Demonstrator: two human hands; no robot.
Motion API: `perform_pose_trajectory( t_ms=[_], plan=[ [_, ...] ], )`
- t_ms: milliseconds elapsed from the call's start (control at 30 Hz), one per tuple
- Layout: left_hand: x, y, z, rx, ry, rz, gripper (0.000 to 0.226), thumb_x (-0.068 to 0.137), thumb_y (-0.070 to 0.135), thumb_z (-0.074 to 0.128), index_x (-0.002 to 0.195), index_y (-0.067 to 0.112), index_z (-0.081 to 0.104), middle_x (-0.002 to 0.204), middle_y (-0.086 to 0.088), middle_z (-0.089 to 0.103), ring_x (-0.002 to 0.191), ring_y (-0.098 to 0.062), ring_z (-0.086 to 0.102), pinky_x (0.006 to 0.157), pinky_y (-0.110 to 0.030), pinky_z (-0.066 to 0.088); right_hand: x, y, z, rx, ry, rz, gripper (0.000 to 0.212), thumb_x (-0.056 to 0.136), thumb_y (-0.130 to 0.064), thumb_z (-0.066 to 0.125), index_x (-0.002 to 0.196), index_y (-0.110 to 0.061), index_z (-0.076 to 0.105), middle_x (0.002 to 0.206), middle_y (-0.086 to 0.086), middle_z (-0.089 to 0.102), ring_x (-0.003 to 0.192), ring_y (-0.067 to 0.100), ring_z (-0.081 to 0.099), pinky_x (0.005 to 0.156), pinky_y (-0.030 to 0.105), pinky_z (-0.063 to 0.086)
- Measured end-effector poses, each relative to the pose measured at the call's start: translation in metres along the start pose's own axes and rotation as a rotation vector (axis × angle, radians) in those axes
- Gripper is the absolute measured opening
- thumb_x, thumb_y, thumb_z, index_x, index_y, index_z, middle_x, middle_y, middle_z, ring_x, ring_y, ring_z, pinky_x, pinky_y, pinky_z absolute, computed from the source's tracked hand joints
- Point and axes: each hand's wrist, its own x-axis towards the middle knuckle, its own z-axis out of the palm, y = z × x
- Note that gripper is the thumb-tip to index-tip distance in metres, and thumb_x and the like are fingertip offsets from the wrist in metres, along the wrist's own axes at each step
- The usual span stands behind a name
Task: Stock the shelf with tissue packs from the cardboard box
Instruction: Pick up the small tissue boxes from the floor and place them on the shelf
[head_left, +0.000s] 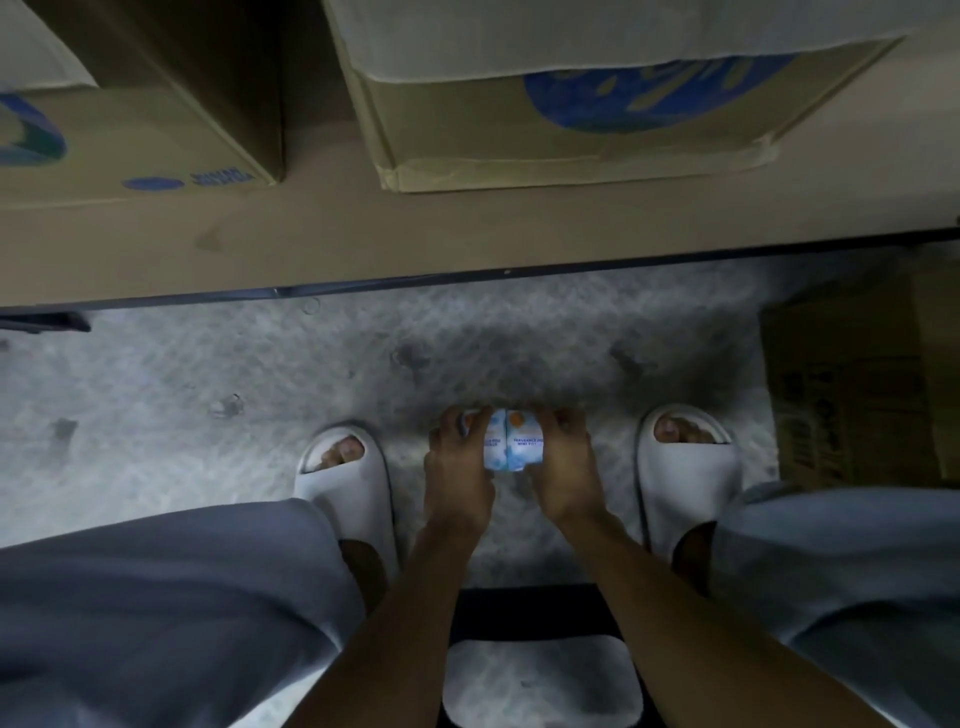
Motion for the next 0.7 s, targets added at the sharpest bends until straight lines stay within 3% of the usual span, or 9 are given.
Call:
perform_pose_trajectory(
  t_ms=[67, 167, 267, 333, 400, 467, 567, 700],
  plan=[
    [-0.001, 0.000, -0.004, -0.056, 0.009, -0.009, 0.085, 0.059, -0.016, 0.069, 0.136, 0.016, 0.052, 0.135, -0.016, 0.045, 0.111, -0.035, 0.053, 0.085, -0.042, 0.054, -0.003, 0.002, -0.001, 0.077, -0.025, 0.061, 0.035, 0.095, 0.005, 0.048, 0.129, 0.009, 0.047, 0.115, 0.009, 0.053, 0.089, 0.003, 0.054, 0.066, -0.003, 0.038],
    [0.000, 0.006, -0.014, -0.180, 0.016, 0.006, 0.082, 0.064, -0.020, 0.060, 0.138, 0.014, 0.049, 0.139, -0.013, 0.038, 0.120, -0.027, 0.049, 0.092, -0.033, 0.051, -0.005, -0.007, -0.009, 0.068, 0.037, 0.002, 0.029, 0.084, 0.001, 0.066, 0.113, 0.002, 0.062, 0.106, 0.012, 0.061, 0.091, 0.022, 0.062, 0.077, 0.016, 0.049],
    [-0.001, 0.015, -0.031, -0.256, 0.067, 0.054, 0.072, 0.073, -0.017, 0.058, 0.138, 0.012, 0.049, 0.139, -0.008, 0.038, 0.117, -0.018, 0.050, 0.089, -0.026, 0.049, -0.009, -0.019, -0.024, 0.142, 0.030, -0.043, 0.023, 0.086, 0.001, 0.065, 0.110, 0.001, 0.064, 0.098, 0.004, 0.056, 0.090, 0.018, 0.058, 0.072, 0.001, 0.040],
    [-0.002, 0.021, -0.045, -0.336, 0.108, 0.086, 0.065, 0.078, -0.017, 0.058, 0.136, 0.012, 0.049, 0.130, 0.010, 0.038, 0.110, -0.002, 0.049, 0.088, -0.019, 0.048, -0.011, -0.031, -0.038, 0.145, 0.054, -0.084, 0.033, 0.083, 0.001, 0.067, 0.115, -0.005, 0.063, 0.105, 0.005, 0.055, 0.096, 0.016, 0.055, 0.080, 0.010, 0.043],
    [-0.005, 0.029, -0.060, -0.353, 0.155, 0.109, 0.066, 0.075, -0.019, 0.058, 0.134, 0.009, 0.051, 0.124, 0.018, 0.036, 0.105, 0.006, 0.044, 0.087, -0.002, 0.038, -0.016, -0.040, -0.049, 0.127, 0.111, -0.160, 0.048, 0.071, 0.006, 0.071, 0.116, -0.009, 0.065, 0.105, 0.003, 0.054, 0.098, 0.017, 0.054, 0.085, 0.024, 0.045],
    [-0.009, 0.038, -0.078, -0.329, 0.203, 0.139, 0.072, 0.070, -0.020, 0.060, 0.134, 0.011, 0.053, 0.130, 0.007, 0.037, 0.110, 0.001, 0.042, 0.085, 0.006, 0.028, -0.023, -0.054, -0.062, 0.092, 0.138, -0.202, 0.061, 0.065, 0.011, 0.068, 0.122, -0.009, 0.062, 0.105, -0.002, 0.048, 0.098, 0.014, 0.050, 0.088, 0.017, 0.039],
    [-0.021, 0.050, -0.107, -0.316, 0.242, 0.187, 0.076, 0.068, -0.019, 0.061, 0.136, 0.014, 0.052, 0.138, -0.001, 0.036, 0.119, -0.007, 0.044, 0.092, 0.005, 0.025, -0.038, -0.078, -0.085, 0.111, 0.157, -0.211, 0.067, 0.064, 0.014, 0.061, 0.127, -0.009, 0.059, 0.111, 0.002, 0.045, 0.100, 0.010, 0.048, 0.087, -0.001, 0.029],
    [-0.038, 0.067, -0.149, -0.315, 0.323, 0.265, 0.075, 0.071, -0.011, 0.069, 0.138, 0.019, 0.051, 0.142, -0.010, 0.042, 0.129, -0.019, 0.045, 0.096, -0.005, 0.027, -0.062, -0.112, -0.115, 0.103, 0.191, -0.275, 0.073, 0.064, 0.011, 0.064, 0.132, -0.014, 0.056, 0.112, -0.001, 0.042, 0.103, 0.013, 0.054, 0.089, 0.006, 0.031]
  ],
)
